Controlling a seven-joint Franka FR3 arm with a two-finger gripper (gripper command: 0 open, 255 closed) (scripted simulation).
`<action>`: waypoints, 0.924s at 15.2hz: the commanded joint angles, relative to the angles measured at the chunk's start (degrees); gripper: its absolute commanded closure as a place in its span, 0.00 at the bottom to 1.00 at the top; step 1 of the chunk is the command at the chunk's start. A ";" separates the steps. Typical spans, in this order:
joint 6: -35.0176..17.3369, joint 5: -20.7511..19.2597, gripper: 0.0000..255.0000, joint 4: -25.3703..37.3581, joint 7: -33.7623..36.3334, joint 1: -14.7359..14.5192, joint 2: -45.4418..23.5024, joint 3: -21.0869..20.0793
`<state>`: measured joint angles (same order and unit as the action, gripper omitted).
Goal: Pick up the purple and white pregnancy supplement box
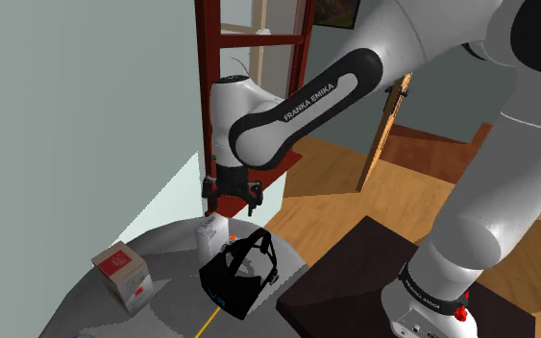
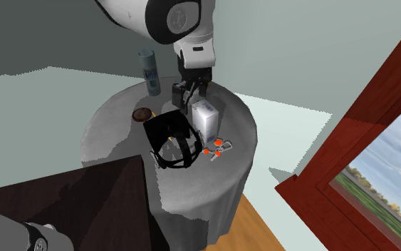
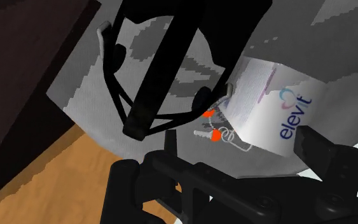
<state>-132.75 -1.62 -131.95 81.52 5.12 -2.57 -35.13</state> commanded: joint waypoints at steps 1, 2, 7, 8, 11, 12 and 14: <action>-1.14 -5.16 0.00 3.22 7.52 -0.76 -5.53 0.21; -1.47 -7.65 0.00 5.06 10.90 -1.49 -8.34 0.75; -2.97 -14.39 0.00 10.62 19.97 -5.28 -17.04 4.30; -3.55 -14.87 0.00 10.55 20.31 -5.49 -17.64 4.58; -5.27 -16.36 0.00 10.40 21.33 -6.15 -19.47 5.45; -5.83 -16.86 0.00 10.38 21.67 -6.38 -20.09 5.75; -6.16 -17.15 0.00 10.36 21.86 -6.52 -20.44 5.94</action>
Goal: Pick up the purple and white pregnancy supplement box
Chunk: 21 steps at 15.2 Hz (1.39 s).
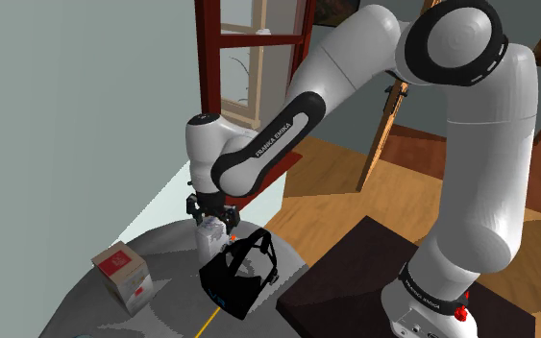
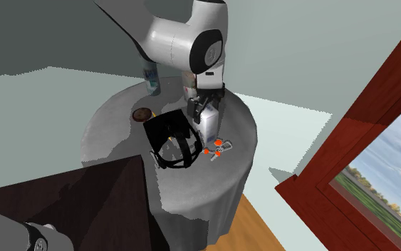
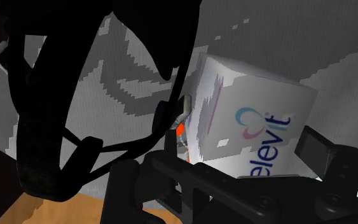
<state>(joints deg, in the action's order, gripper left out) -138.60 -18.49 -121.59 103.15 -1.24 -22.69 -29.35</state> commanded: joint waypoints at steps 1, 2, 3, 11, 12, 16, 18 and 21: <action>-0.21 -0.24 1.00 0.10 0.16 -0.13 -0.33 0.15; -0.17 -0.21 1.00 0.11 0.13 -0.11 -0.29 0.13; -0.17 -0.20 1.00 0.10 0.12 -0.09 -0.27 0.13; 0.25 0.22 1.00 0.01 -0.11 0.07 0.30 -0.16; 0.82 0.72 1.00 0.04 -0.45 0.30 0.91 -0.46; 3.13 2.70 1.00 0.29 -1.80 1.15 3.33 -1.59; 4.32 3.67 1.00 0.49 -2.47 1.54 4.50 -2.09; 6.14 5.09 1.00 0.89 -3.45 2.05 6.22 -2.76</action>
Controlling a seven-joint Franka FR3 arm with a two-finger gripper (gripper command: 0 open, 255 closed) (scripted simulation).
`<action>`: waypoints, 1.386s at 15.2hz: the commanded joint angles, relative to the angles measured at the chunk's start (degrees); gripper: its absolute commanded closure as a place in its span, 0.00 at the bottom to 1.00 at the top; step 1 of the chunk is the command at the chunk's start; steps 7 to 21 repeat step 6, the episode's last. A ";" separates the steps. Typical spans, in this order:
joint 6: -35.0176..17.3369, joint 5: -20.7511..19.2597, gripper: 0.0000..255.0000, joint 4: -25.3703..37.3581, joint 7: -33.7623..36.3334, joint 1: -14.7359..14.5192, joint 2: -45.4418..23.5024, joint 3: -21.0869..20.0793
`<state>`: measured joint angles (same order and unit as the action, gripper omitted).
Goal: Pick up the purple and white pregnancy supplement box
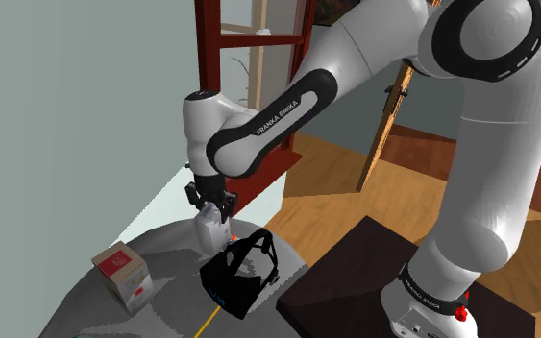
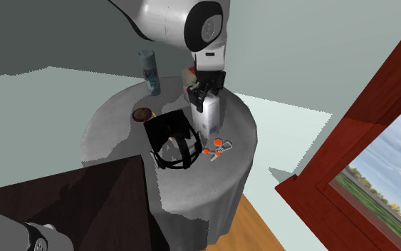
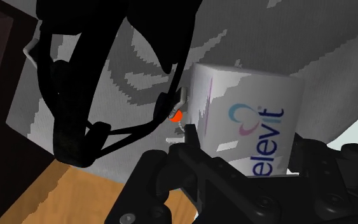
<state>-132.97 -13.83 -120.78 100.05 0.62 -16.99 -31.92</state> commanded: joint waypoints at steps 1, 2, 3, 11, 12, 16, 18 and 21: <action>1.13 0.89 1.00 0.25 -0.66 0.35 1.08 -0.39; 1.76 1.35 1.00 0.42 -0.97 0.51 1.63 -0.58; 2.39 1.80 1.00 0.61 -1.28 0.65 2.17 -0.76; 3.12 2.31 1.00 0.84 -1.64 0.80 2.79 -0.95; 3.12 2.31 1.00 0.84 -1.64 0.80 2.79 -0.95; 3.12 2.31 1.00 0.84 -1.64 0.80 2.79 -0.95; 3.12 2.31 1.00 0.84 -1.64 0.80 2.79 -0.95; 3.12 2.31 1.00 0.84 -1.64 0.80 2.79 -0.95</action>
